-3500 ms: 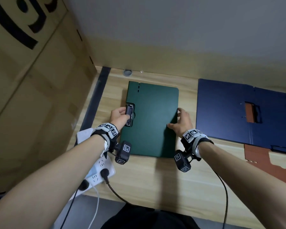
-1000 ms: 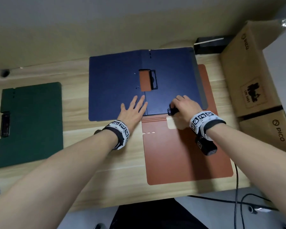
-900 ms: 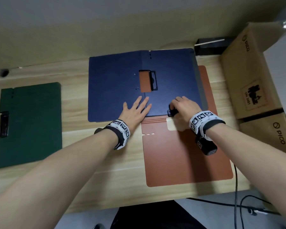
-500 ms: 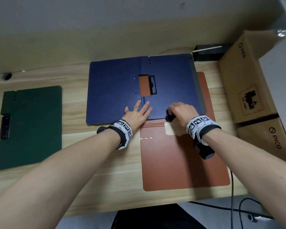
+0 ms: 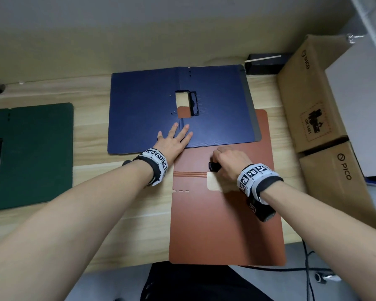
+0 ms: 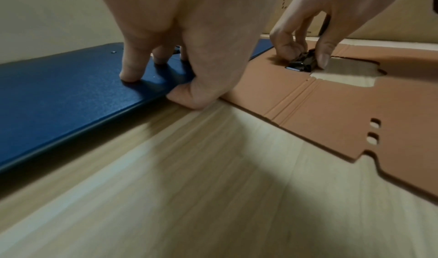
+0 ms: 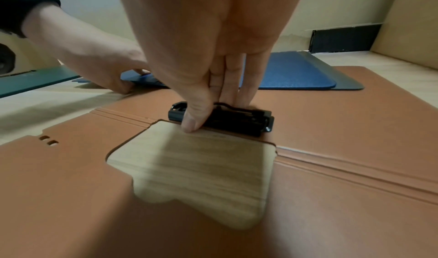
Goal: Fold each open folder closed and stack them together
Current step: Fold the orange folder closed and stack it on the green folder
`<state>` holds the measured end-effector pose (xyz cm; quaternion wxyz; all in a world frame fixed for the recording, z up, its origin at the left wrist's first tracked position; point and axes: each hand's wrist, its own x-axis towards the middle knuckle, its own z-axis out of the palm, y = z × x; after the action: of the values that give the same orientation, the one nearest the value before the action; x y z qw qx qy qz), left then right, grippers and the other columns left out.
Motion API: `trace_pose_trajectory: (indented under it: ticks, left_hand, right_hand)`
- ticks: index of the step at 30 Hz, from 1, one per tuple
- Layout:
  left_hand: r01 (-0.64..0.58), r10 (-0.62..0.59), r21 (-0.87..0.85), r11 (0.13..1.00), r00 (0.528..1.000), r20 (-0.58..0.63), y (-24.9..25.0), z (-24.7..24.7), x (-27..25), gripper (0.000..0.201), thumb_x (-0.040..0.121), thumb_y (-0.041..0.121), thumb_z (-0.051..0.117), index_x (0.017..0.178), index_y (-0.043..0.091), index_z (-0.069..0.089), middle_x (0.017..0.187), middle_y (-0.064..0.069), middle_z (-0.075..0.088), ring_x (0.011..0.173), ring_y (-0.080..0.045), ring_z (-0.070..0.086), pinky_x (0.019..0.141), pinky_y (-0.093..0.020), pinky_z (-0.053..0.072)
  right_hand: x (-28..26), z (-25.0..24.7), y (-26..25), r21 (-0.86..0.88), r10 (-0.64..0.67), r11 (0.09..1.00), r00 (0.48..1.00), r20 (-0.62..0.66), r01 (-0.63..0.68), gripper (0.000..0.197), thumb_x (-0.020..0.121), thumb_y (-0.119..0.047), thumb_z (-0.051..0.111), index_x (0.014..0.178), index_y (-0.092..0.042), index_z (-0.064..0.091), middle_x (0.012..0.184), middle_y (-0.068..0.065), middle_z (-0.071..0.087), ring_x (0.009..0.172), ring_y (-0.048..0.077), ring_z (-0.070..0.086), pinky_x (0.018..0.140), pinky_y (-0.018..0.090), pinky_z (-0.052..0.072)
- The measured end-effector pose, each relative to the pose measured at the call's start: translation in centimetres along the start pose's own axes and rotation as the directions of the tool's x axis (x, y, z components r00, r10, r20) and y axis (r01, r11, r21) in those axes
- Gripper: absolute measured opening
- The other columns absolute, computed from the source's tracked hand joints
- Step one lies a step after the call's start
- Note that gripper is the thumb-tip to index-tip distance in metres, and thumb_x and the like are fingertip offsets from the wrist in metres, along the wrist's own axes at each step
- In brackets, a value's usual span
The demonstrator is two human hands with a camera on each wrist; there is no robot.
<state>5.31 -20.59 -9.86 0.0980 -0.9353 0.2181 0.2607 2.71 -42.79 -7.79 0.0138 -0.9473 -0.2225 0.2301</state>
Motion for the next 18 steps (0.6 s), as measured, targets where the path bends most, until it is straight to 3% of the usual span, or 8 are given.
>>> trace_pose_trajectory:
  ticks: [6, 8, 11, 15, 18]
  left_hand:
    - [0.014, -0.020, -0.174, 0.985, 0.999, -0.033, 0.3, 0.3, -1.3, 0.091, 0.088, 0.003, 0.057, 0.157, 0.019, 0.001, 0.166, -0.006, -0.012, 0.152, -0.033, -0.008, 0.117, -0.061, 0.022]
    - [0.031, -0.048, -0.259, 0.965, 0.997, -0.058, 0.8, 0.9, -3.1, 0.079, 0.092, 0.013, 0.053, 0.157, 0.019, 0.010, 0.167, -0.006, -0.004, 0.153, -0.029, 0.000, 0.117, -0.057, 0.025]
    - [0.084, -0.113, -0.315, 0.945, 0.991, -0.075, 0.7, 2.7, -6.7, 0.068, 0.092, 0.015, 0.046, 0.155, 0.020, 0.022, 0.167, -0.006, 0.000, 0.153, -0.028, 0.005, 0.116, -0.057, 0.027]
    - [0.174, -0.193, -0.242, 0.955, 0.980, -0.055, -2.2, 4.7, -9.2, 0.066, 0.087, 0.016, 0.051, 0.150, 0.022, 0.032, 0.165, -0.010, -0.012, 0.153, -0.029, -0.007, 0.117, -0.061, 0.018]
    - [0.139, -0.147, -0.113, 0.984, 0.987, -0.071, -3.9, 4.7, -8.5, 0.065, 0.091, 0.017, 0.045, 0.152, 0.024, 0.026, 0.165, -0.011, -0.016, 0.153, -0.029, -0.009, 0.117, -0.063, 0.015]
  right_hand:
    - [-0.6, 0.1, -0.2, 0.015, 0.028, 1.000, 0.999, -0.028, -0.027, 0.033, 0.078, -0.015, 0.060, 0.110, -0.020, 0.057, 0.112, 0.001, 0.058, 0.105, 0.024, 0.053, 0.070, 0.029, 0.034]
    - [-0.5, -0.1, -0.3, 0.055, 0.079, 0.995, 0.997, -0.011, -0.079, 0.033, 0.074, -0.015, 0.061, 0.105, -0.024, 0.057, 0.108, 0.000, 0.059, 0.101, 0.024, 0.055, 0.071, 0.029, 0.037]
    - [-0.5, -0.6, -0.4, 0.086, 0.158, 0.983, 0.987, 0.029, -0.160, 0.033, 0.068, -0.019, 0.064, 0.099, -0.028, 0.059, 0.104, -0.002, 0.063, 0.097, 0.024, 0.059, 0.074, 0.031, 0.047]
    - [-0.5, -0.4, -0.4, 0.104, 0.214, 0.971, 0.976, 0.032, -0.216, 0.029, 0.072, -0.026, 0.070, 0.098, -0.029, 0.057, 0.106, -0.001, 0.061, 0.099, 0.022, 0.057, 0.079, 0.036, 0.052]
    - [-0.4, 0.2, 0.0, 0.130, 0.198, 0.971, 0.979, 0.039, -0.202, 0.033, 0.078, -0.031, 0.075, 0.106, -0.023, 0.058, 0.113, 0.000, 0.058, 0.110, 0.022, 0.052, 0.086, 0.037, 0.049]
